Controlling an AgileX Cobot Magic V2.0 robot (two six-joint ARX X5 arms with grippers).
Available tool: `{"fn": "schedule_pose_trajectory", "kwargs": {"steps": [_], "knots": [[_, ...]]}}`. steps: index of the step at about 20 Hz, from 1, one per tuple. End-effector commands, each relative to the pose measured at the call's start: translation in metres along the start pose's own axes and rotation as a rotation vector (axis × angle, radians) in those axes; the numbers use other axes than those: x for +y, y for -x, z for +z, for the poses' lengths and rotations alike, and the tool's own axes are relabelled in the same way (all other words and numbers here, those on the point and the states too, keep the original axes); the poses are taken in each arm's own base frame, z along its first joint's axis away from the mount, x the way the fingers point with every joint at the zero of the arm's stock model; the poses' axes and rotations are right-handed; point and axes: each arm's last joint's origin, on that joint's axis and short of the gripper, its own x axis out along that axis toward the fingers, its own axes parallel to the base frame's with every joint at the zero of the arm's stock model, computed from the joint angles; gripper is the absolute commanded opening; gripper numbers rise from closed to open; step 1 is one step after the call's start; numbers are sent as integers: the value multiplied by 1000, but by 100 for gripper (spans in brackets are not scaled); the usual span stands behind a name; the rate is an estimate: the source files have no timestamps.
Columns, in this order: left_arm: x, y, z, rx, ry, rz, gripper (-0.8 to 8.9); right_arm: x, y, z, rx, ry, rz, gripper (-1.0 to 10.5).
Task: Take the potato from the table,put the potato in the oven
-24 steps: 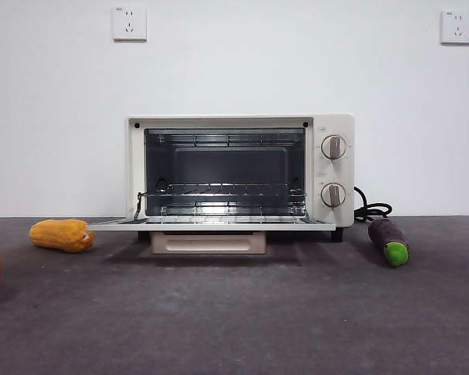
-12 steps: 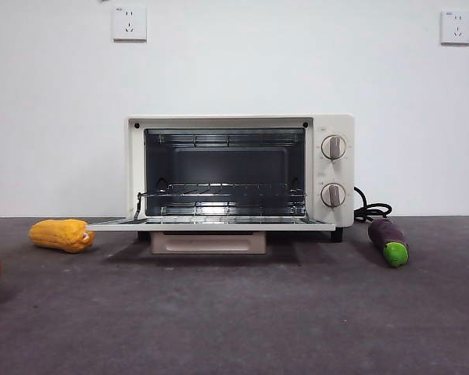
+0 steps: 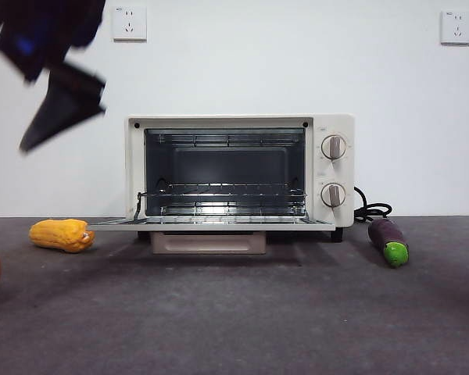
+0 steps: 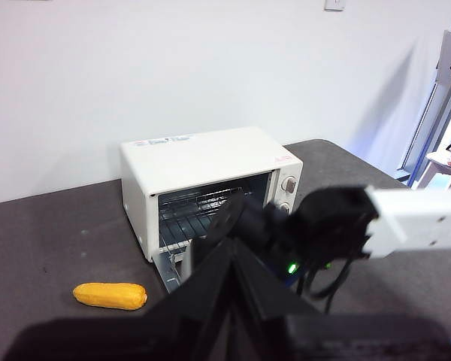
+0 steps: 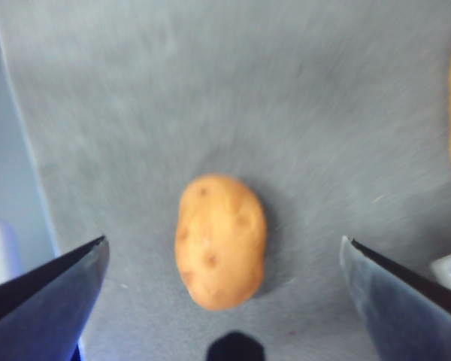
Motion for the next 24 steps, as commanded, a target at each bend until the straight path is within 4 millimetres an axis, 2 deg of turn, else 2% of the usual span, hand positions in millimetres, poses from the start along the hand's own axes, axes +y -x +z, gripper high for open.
{"fn": "schedule_pose_trajectory", "kwargs": {"steps": [1, 7, 12, 16, 22, 24], "knots": [[1, 1, -1, -5, -2, 0, -6, 4, -27, -8, 31, 12, 36, 537], [0, -2, -2, 6, 10, 2, -6, 9, -61, -17, 51, 23, 46, 545], [-4, -21, -12, 83, -10, 15, -6, 9, -83, -29, 96, 18, 65, 545], [-7, -35, -20, 142, -25, 25, -6, 11, -89, -30, 91, 20, 83, 536], [-7, -35, -20, 142, -8, 26, -6, 12, -96, -36, 120, 15, 85, 526], [-7, -35, -20, 142, -8, 24, -6, 12, -98, -39, 151, 8, 73, 442]]}}
